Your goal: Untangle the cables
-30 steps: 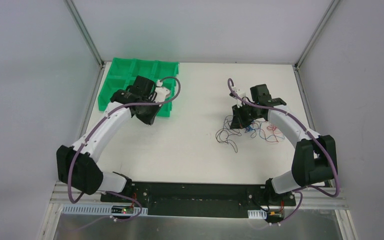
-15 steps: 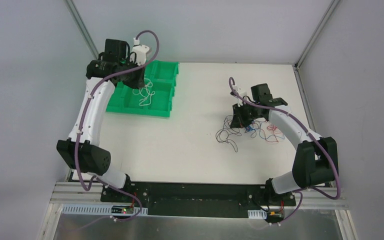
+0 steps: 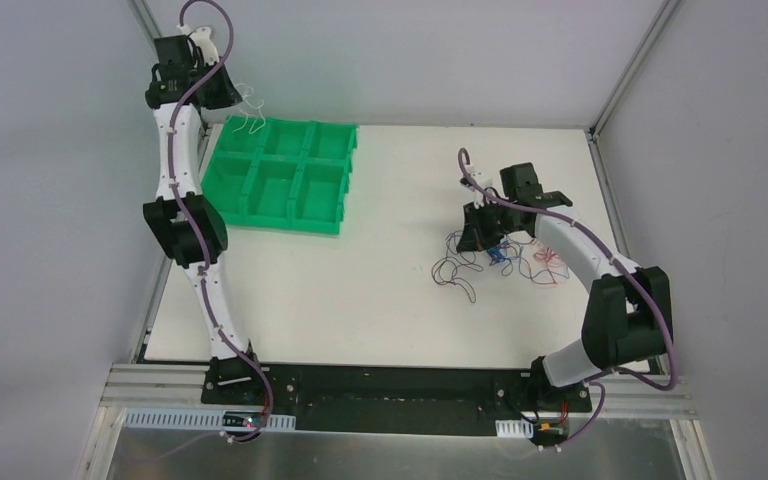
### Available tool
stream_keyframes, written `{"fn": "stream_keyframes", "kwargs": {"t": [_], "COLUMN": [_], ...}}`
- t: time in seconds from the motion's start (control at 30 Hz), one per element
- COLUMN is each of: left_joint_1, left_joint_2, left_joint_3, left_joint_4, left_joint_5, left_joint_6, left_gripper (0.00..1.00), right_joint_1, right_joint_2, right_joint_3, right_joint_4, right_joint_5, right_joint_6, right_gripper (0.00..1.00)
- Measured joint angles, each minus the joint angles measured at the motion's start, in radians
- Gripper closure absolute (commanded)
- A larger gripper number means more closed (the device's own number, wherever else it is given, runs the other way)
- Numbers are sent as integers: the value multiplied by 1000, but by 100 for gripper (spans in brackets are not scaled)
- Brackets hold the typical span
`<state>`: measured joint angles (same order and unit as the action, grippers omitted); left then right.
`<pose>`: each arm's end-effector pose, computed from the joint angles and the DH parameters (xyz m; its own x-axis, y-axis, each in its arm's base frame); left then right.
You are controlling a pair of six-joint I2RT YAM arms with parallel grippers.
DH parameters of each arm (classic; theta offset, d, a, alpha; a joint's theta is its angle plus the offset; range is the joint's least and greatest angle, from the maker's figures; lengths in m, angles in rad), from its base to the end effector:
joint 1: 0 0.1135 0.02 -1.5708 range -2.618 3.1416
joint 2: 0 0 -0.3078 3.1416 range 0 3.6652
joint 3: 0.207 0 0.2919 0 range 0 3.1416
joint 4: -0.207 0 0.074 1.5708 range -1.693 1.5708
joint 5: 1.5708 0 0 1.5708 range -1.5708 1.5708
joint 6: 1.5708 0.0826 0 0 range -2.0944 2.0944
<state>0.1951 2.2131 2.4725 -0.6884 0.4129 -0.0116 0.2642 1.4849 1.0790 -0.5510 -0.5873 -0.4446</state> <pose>0.5962 0.0840 0.4290 -0.4101 -0.0919 -0.9074 0.1757 0.9683 -0.1775 0.3375 0.1387 0.2458 -0.4863 -0.5025 -0.7149 -0.8138 0.5584 0.1611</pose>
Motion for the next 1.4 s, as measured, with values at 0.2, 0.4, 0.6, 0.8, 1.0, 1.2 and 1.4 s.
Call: {"fn": "stream_keyframes", "kwargs": {"t": [0.2,0.4,0.6,0.8,1.0,1.2,1.4], "left_joint_1": [23,43,98,140,142,124,111], "left_joint_2": [118,206,266,269,269,164,-91], "left_joint_3": [3,2,-41,-127,-184,-263,-391], "left_joint_4": [193,363,421,424,414,388,346], "left_joint_5": [33,68,64,-9,-57,-46,14], "left_joint_6": [-114,-246,-319,-297,-217,-136,-88], "left_gripper": [100,100,100,100,42,1,1], "right_joint_1": [0,0,0,0,0,3,70], "right_joint_2": [54,71,97,116,117,117,117], "right_joint_3": [15,17,17,40,62,95,187], "right_joint_4": [14,27,31,31,26,19,4], "right_joint_5": [-5,-5,-5,-5,-7,-33,-50], "right_joint_6": [35,60,63,67,75,97,128], "right_gripper": [100,100,100,100,100,100,100]}}
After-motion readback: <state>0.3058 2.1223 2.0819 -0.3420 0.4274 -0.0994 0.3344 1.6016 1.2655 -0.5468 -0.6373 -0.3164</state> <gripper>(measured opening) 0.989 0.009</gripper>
